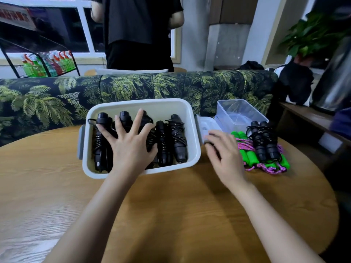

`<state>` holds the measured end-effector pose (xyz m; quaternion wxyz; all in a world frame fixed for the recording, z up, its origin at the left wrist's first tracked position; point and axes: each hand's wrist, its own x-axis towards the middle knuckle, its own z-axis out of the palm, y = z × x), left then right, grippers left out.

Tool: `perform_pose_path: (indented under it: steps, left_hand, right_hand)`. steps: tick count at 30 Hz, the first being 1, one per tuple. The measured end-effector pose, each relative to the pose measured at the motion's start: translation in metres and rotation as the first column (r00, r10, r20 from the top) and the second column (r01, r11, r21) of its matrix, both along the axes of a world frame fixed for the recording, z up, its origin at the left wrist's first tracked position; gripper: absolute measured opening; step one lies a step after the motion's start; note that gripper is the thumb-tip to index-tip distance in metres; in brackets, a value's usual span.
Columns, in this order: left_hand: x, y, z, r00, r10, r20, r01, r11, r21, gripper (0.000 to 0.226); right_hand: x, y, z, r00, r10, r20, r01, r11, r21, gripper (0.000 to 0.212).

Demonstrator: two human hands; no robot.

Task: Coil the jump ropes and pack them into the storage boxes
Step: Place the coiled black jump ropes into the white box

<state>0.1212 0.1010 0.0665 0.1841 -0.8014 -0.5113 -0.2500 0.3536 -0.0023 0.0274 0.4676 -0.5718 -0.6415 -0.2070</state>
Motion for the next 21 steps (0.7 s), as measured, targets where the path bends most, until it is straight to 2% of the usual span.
perform_pose_path:
  steps: [1,2,4,5,6,9,10,12,14,16,19,21]
  left_hand:
    - [0.000,0.002,0.000,1.000,-0.003,0.000,0.003,1.000,-0.006,0.051]
    - [-0.001,0.003,0.001,1.000,-0.004,0.002,0.004,1.000,-0.012,0.050]
    - [-0.002,0.005,0.001,1.000,0.003,0.007,-0.003,1.000,-0.023,0.046]
    - [-0.002,0.006,0.001,1.000,0.008,0.012,-0.007,1.000,-0.028,0.046]
    - [-0.003,0.008,0.001,1.000,0.011,0.021,-0.010,0.999,-0.032,0.047]
    - [-0.007,0.009,0.001,0.998,0.014,0.056,-0.013,1.000,-0.028,0.051]
    - [-0.008,0.009,0.000,0.998,0.015,0.064,-0.013,1.000,-0.023,0.051]
    - [-0.010,0.009,0.000,0.997,0.010,0.075,-0.009,1.000,-0.014,0.052]
    - [-0.011,0.010,0.000,0.997,0.001,0.082,0.000,1.000,-0.006,0.052]
    - [-0.010,0.010,-0.001,0.997,-0.001,0.079,0.001,1.000,-0.005,0.053]
    - [-0.010,0.010,-0.002,0.996,-0.006,0.088,0.006,1.000,-0.004,0.054]
    - [-0.010,0.009,-0.002,0.995,-0.011,0.094,0.011,1.000,-0.001,0.054]
  right_hand:
    - [0.010,0.001,0.003,0.984,-0.166,-0.057,0.161,0.983,-0.086,0.032]
    - [0.020,0.005,0.005,0.941,-0.331,-0.065,0.304,0.917,-0.257,0.036]
    - [0.035,0.016,0.006,0.841,-0.538,0.062,0.455,0.640,-0.619,0.052]
    - [0.038,0.022,0.004,0.822,-0.552,0.139,0.467,0.516,-0.718,0.062]
    - [0.038,0.028,0.001,0.819,-0.538,0.201,0.474,0.436,-0.765,0.070]
    - [0.034,0.042,-0.010,0.798,-0.514,0.315,0.525,0.335,-0.782,0.088]
    - [0.035,0.044,-0.012,0.789,-0.527,0.314,0.532,0.333,-0.778,0.084]
    - [0.041,0.045,-0.011,0.796,-0.569,0.209,0.478,0.377,-0.793,0.070]
    - [0.048,0.040,-0.010,0.810,-0.586,-0.006,0.340,0.479,-0.809,0.061]
    - [0.046,0.031,-0.007,0.782,-0.546,-0.301,0.155,0.638,-0.754,0.057]
    - [0.037,0.016,0.005,0.615,-0.293,-0.732,-0.123,0.881,-0.456,0.059]
    - [0.025,0.004,0.024,0.494,-0.110,-0.862,-0.233,0.939,-0.253,0.056]
